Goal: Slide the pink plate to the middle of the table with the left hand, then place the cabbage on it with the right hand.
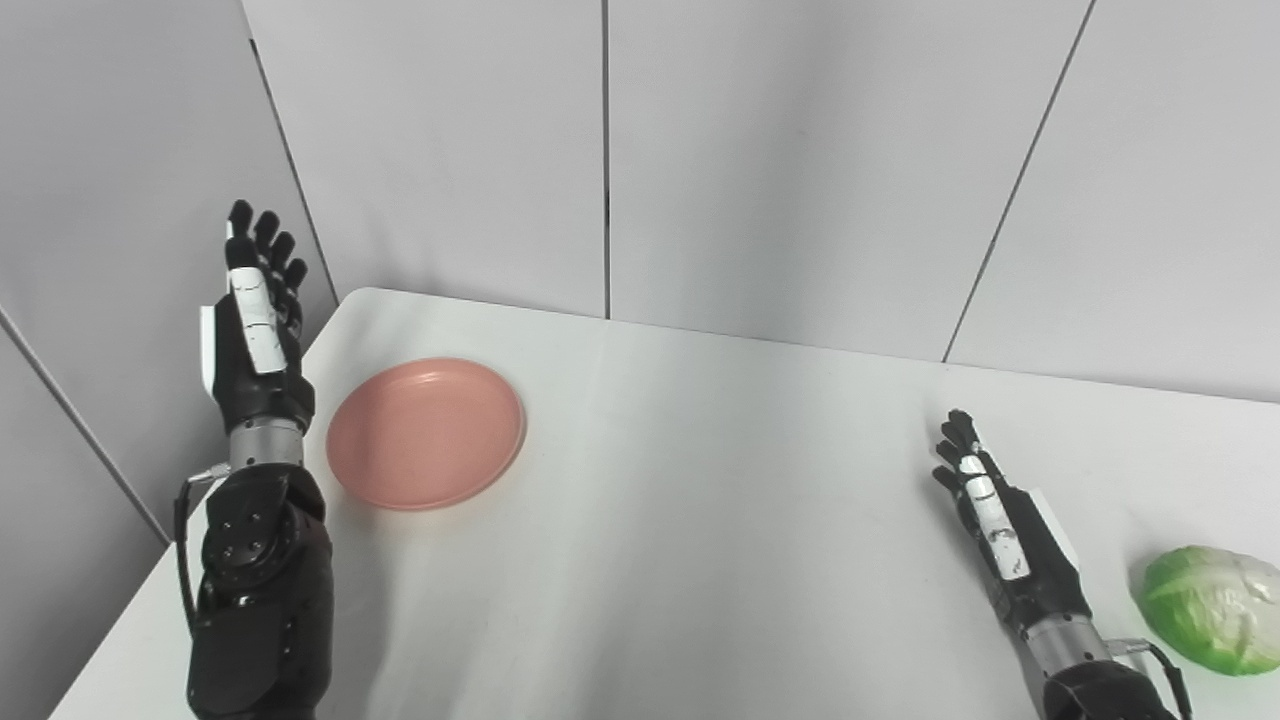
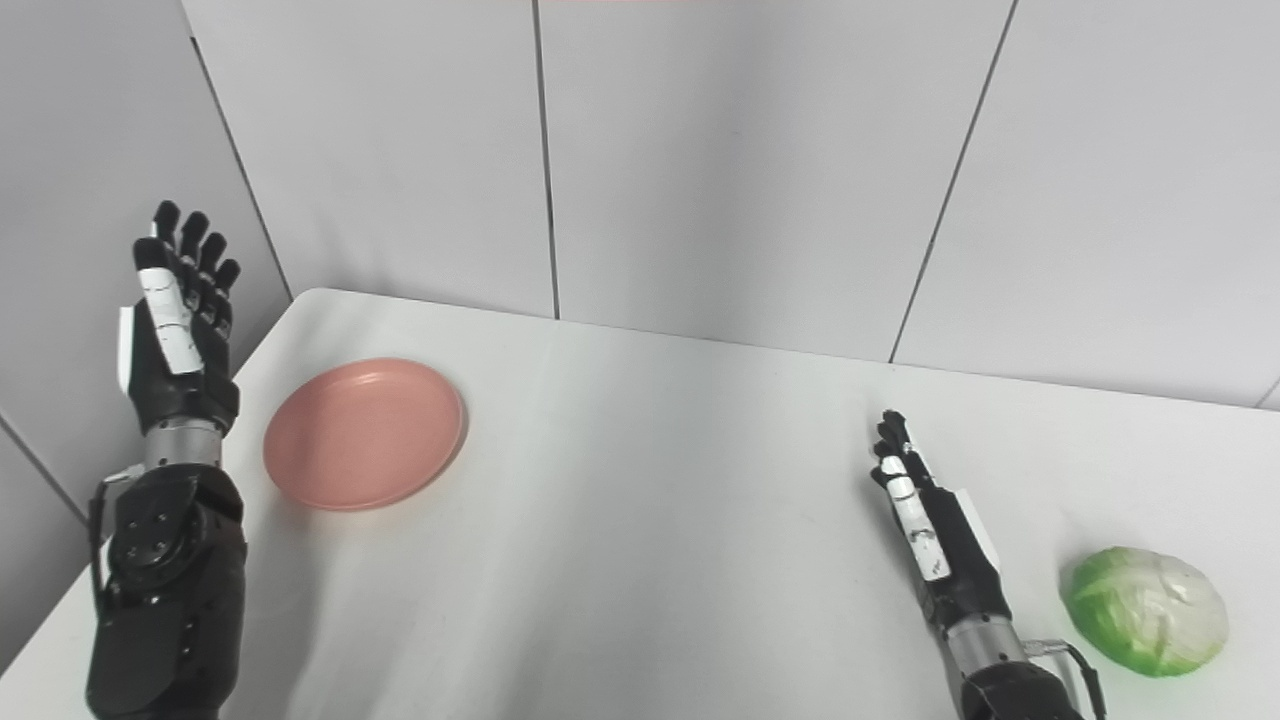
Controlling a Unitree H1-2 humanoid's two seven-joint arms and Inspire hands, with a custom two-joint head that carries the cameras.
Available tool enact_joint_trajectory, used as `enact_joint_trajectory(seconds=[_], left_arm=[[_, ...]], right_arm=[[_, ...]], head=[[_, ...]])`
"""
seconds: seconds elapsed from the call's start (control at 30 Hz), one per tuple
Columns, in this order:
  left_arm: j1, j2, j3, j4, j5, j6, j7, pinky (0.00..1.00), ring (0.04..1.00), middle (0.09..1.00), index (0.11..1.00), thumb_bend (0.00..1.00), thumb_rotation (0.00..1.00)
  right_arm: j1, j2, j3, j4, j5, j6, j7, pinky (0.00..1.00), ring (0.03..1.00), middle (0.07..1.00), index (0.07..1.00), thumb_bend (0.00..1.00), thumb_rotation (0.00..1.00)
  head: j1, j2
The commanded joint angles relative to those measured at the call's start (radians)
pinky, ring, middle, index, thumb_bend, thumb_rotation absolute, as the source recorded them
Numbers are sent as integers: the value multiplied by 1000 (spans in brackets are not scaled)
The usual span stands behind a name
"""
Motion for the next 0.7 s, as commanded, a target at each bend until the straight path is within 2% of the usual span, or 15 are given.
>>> enact_joint_trajectory(seconds=[0.0,0.3,0.67], left_arm=[[-45,26,7,-7,-3,-50,17,962,970,976,990,877,1000],[-54,31,26,58,-28,-34,38,973,979,978,998,860,1000],[-63,57,34,182,-55,-45,30,976,984,984,994,855,1000]], right_arm=[[4,-14,-4,-22,-8,43,0,1000,1000,1000,1000,515,1000],[3,-14,-5,-33,-11,57,0,1000,1000,1000,1000,490,1000],[-3,-12,-6,-11,2,42,12,1000,1000,1000,1000,490,1000]], head=[[-1,3],[4,5],[3,7]])
